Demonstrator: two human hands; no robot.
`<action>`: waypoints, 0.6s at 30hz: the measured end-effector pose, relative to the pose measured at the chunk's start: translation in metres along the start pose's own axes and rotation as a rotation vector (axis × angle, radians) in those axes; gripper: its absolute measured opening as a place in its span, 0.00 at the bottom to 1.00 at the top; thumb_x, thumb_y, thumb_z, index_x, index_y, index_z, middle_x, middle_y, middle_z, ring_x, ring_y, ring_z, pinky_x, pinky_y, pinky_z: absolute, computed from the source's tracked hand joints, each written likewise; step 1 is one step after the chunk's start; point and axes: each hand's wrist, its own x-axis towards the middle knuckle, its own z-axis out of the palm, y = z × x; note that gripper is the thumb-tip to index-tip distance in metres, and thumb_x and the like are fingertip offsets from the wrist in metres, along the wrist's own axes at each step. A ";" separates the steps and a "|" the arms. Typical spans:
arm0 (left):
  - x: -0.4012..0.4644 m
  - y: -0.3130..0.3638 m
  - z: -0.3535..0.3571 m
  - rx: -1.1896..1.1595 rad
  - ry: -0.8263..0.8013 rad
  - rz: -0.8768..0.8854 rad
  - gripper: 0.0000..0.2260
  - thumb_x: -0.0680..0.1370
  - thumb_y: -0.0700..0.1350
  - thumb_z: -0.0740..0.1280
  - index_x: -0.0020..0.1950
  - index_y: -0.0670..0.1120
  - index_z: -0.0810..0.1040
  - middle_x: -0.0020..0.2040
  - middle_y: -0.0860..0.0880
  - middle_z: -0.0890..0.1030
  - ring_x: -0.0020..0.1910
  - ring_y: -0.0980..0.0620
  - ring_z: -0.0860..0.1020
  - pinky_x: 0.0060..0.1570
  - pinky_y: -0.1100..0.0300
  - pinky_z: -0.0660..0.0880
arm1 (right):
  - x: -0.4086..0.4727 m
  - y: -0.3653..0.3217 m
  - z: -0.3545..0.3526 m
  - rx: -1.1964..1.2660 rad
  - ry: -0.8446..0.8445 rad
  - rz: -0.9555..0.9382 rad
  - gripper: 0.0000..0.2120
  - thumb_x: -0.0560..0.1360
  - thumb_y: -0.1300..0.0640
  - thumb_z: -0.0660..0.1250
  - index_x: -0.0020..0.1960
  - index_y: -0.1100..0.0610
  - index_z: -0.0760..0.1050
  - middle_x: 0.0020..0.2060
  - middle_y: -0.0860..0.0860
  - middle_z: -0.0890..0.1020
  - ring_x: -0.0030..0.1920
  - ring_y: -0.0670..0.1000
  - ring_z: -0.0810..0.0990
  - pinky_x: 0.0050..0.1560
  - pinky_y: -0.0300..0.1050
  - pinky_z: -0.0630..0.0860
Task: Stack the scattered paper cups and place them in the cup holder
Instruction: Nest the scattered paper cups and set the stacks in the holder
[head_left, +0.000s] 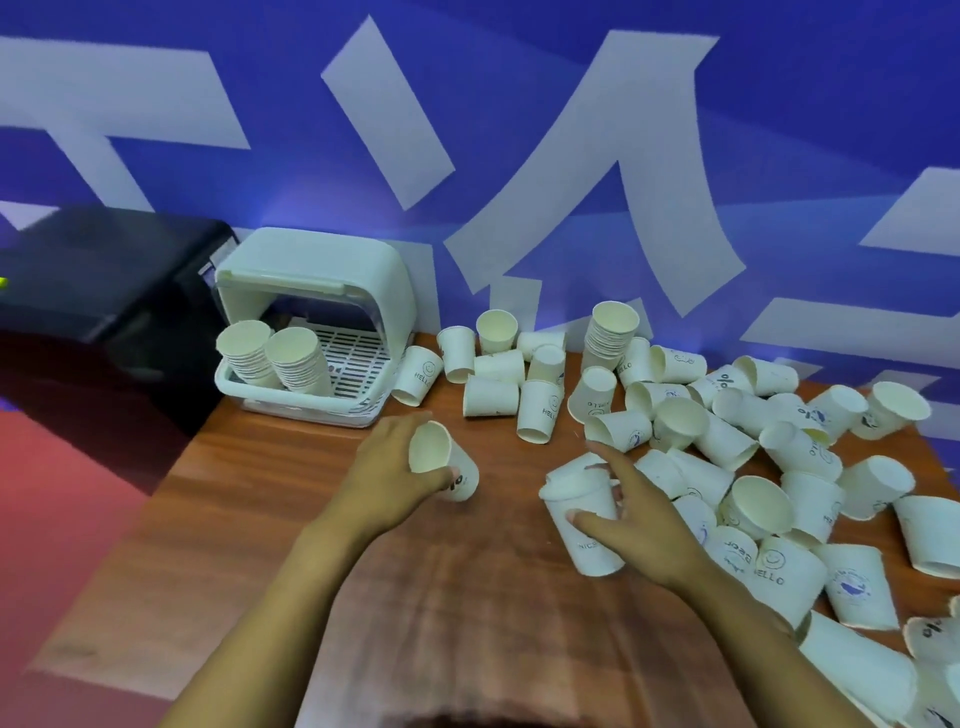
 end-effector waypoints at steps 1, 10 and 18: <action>0.003 -0.003 -0.004 -0.003 -0.008 0.007 0.33 0.70 0.52 0.74 0.72 0.54 0.65 0.67 0.53 0.67 0.66 0.52 0.67 0.60 0.61 0.63 | 0.003 -0.006 0.006 -0.003 0.011 -0.003 0.36 0.69 0.52 0.74 0.71 0.41 0.60 0.59 0.42 0.73 0.57 0.42 0.74 0.59 0.42 0.73; 0.019 -0.098 -0.105 -0.043 -0.050 -0.019 0.30 0.67 0.53 0.74 0.68 0.53 0.70 0.64 0.53 0.72 0.64 0.52 0.70 0.64 0.55 0.67 | 0.038 -0.099 0.104 -0.145 0.028 -0.001 0.39 0.67 0.57 0.72 0.73 0.45 0.59 0.64 0.44 0.64 0.62 0.43 0.67 0.53 0.30 0.65; 0.048 -0.174 -0.210 -0.045 0.065 -0.015 0.35 0.67 0.51 0.74 0.72 0.52 0.66 0.68 0.53 0.69 0.67 0.49 0.67 0.67 0.51 0.67 | 0.085 -0.189 0.193 -0.174 0.031 -0.050 0.32 0.63 0.50 0.76 0.62 0.41 0.65 0.57 0.42 0.66 0.53 0.38 0.72 0.46 0.29 0.67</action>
